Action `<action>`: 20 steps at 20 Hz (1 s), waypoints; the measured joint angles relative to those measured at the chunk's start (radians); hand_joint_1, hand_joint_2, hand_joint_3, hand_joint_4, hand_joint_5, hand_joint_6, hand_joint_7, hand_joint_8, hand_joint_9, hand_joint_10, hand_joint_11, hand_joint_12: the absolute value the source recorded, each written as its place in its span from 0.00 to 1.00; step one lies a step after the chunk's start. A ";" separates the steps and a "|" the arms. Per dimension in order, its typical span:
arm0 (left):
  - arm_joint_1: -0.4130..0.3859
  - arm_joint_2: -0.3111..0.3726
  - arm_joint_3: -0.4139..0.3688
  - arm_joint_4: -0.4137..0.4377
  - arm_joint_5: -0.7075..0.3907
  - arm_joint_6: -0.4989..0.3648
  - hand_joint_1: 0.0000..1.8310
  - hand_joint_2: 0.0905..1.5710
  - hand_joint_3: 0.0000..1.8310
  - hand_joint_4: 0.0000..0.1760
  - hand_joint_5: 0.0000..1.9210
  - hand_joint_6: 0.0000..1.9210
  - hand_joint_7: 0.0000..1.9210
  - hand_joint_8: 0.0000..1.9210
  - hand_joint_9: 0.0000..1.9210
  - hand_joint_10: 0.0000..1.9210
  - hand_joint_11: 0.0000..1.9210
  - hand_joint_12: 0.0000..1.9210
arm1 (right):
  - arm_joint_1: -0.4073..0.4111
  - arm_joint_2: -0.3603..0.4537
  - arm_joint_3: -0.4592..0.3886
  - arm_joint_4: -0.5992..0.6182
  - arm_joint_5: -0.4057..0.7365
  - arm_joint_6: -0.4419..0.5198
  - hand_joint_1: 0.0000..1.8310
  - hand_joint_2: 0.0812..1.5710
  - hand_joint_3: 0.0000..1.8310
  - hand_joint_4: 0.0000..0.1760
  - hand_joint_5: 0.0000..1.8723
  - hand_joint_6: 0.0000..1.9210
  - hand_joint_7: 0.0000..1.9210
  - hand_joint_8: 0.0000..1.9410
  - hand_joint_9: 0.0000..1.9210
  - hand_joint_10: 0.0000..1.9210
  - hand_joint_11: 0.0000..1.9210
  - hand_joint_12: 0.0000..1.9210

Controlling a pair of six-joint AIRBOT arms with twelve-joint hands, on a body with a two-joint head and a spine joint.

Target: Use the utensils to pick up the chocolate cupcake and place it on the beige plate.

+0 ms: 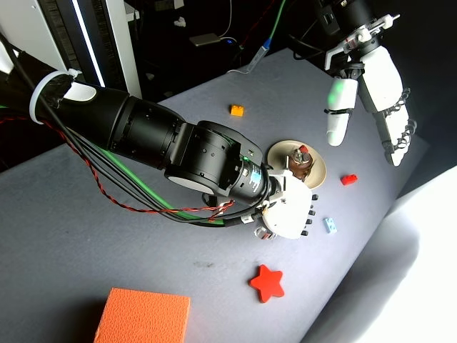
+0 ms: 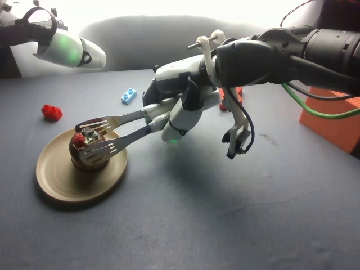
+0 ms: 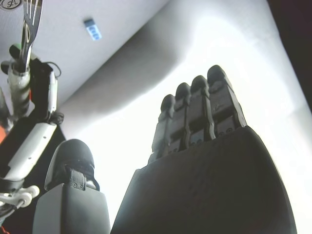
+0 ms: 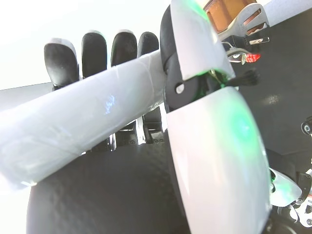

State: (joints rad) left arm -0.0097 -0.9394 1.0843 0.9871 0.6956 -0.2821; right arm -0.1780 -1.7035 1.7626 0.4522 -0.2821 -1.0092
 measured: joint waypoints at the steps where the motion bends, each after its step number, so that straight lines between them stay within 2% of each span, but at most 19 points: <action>1: 0.000 0.000 0.000 0.000 0.000 0.000 0.10 0.71 0.00 0.00 0.02 0.00 0.03 0.00 0.02 0.00 0.00 0.06 | 0.000 0.000 0.000 0.000 0.000 0.000 0.63 0.81 0.00 0.00 0.31 0.74 0.39 0.78 0.27 0.77 0.30 0.95; 2: 0.000 0.000 0.000 0.000 0.000 0.000 0.09 0.71 0.00 0.00 0.02 0.00 0.03 0.00 0.02 0.00 0.00 0.06 | 0.000 0.000 0.000 0.000 -0.001 0.000 0.62 0.81 0.00 0.00 0.31 0.75 0.38 0.79 0.27 0.77 0.29 0.95; 3: 0.000 0.000 0.000 0.000 0.000 0.000 0.09 0.71 0.00 0.00 0.02 0.00 0.03 0.00 0.02 0.00 0.00 0.05 | 0.000 0.000 0.000 0.000 -0.001 0.000 0.62 0.81 0.00 0.00 0.34 0.72 0.37 0.81 0.26 0.78 0.29 0.93; 5: 0.000 0.000 0.000 0.000 0.000 0.000 0.07 0.71 0.00 0.00 0.02 0.00 0.03 0.00 0.02 0.00 0.00 0.04 | 0.000 0.000 0.000 0.000 -0.002 0.000 0.62 0.82 0.00 0.00 0.31 0.75 0.38 0.80 0.27 0.77 0.30 0.92; 9: 0.000 0.000 0.000 0.000 0.000 0.000 0.10 0.71 0.00 0.00 0.03 0.00 0.04 0.00 0.03 0.00 0.00 0.07 | 0.000 0.000 0.000 0.000 -0.009 0.000 0.62 0.81 0.00 0.00 0.32 0.74 0.37 0.80 0.26 0.77 0.29 0.94; 11: 0.000 0.000 0.000 0.000 0.000 0.000 0.09 0.71 0.00 0.00 0.03 0.00 0.04 0.00 0.03 0.00 0.00 0.07 | 0.000 0.000 0.000 0.000 -0.011 0.000 0.62 0.81 0.00 0.00 0.32 0.75 0.37 0.79 0.25 0.75 0.29 0.92; 12: 0.000 -0.002 0.004 0.000 -0.001 0.000 0.09 0.71 0.00 0.00 0.03 0.00 0.04 0.00 0.03 0.00 0.00 0.09 | 0.000 0.000 0.000 0.000 -0.011 0.000 0.61 0.82 0.00 0.00 0.31 0.76 0.36 0.82 0.24 0.77 0.28 0.94; 14: 0.000 -0.002 0.004 0.000 0.002 0.000 0.09 0.71 0.00 0.00 0.03 0.00 0.04 0.00 0.02 0.00 0.00 0.05 | 0.000 0.000 0.000 0.000 -0.011 0.000 0.61 0.83 0.00 0.00 0.29 0.77 0.35 0.84 0.23 0.78 0.27 0.95; 15: 0.000 -0.003 0.005 -0.001 0.003 0.000 0.09 0.71 0.00 0.00 0.03 0.00 0.03 0.00 0.02 0.00 0.00 0.05 | 0.000 0.000 0.000 0.001 -0.011 0.000 0.62 0.82 0.00 0.00 0.32 0.74 0.37 0.81 0.25 0.77 0.29 0.94; 17: 0.000 -0.004 0.004 0.000 0.001 0.000 0.09 0.71 0.00 0.00 0.03 0.00 0.03 0.00 0.02 0.00 0.00 0.05 | 0.000 0.000 0.000 0.004 -0.012 0.000 0.61 0.83 0.00 0.00 0.30 0.76 0.35 0.83 0.24 0.79 0.28 0.95; 18: 0.000 -0.004 0.003 0.000 0.001 0.000 0.09 0.71 0.00 0.00 0.03 0.00 0.04 0.00 0.02 0.00 0.00 0.05 | 0.000 0.000 0.000 0.004 -0.013 0.000 0.62 0.81 0.00 0.00 0.34 0.71 0.37 0.82 0.24 0.78 0.28 0.94; 20: 0.000 -0.004 -0.001 -0.002 0.002 0.000 0.08 0.71 0.00 0.00 0.03 0.00 0.05 0.00 0.03 0.00 0.00 0.06 | 0.000 0.002 0.000 0.005 -0.016 0.000 0.62 0.80 0.00 0.00 0.36 0.70 0.37 0.81 0.24 0.78 0.29 0.94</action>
State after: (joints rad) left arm -0.0097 -0.9432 1.0832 0.9855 0.6975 -0.2817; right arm -0.1780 -1.7012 1.7626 0.4576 -0.2981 -1.0092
